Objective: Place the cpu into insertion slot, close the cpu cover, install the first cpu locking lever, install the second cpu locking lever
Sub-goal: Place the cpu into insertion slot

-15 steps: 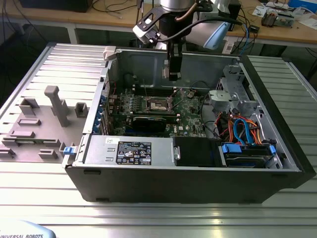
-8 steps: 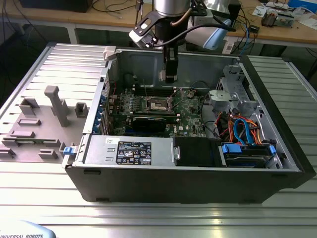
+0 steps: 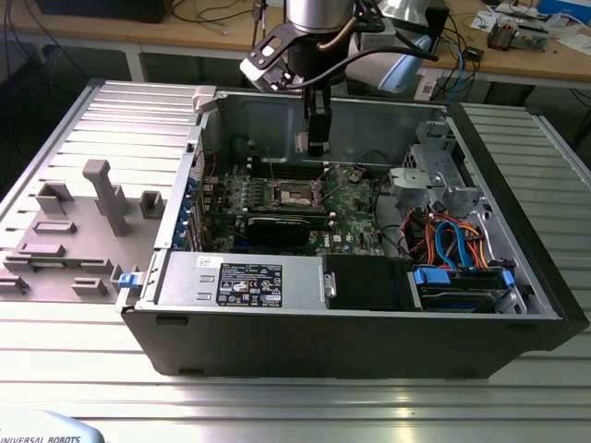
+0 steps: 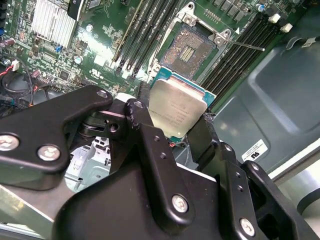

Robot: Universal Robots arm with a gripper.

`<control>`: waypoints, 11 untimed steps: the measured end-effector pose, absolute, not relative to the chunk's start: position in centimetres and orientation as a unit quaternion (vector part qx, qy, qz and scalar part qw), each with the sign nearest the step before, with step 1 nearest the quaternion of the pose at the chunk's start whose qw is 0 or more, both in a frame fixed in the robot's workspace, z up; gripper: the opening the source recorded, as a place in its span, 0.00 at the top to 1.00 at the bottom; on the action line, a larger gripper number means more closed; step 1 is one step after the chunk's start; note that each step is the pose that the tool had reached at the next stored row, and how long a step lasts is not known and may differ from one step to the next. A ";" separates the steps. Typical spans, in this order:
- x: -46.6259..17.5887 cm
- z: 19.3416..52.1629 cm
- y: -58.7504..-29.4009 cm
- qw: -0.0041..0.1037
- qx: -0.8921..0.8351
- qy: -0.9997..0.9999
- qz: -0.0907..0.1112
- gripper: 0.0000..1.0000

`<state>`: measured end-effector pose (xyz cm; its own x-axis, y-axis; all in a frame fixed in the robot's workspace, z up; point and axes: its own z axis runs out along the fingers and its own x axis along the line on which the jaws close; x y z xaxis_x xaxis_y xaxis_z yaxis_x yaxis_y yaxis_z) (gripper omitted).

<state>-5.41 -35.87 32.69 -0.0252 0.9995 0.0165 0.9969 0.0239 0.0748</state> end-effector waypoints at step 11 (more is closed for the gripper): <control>-5.5 32.2 -35.8 0.020 0.698 0.715 0.033 0.46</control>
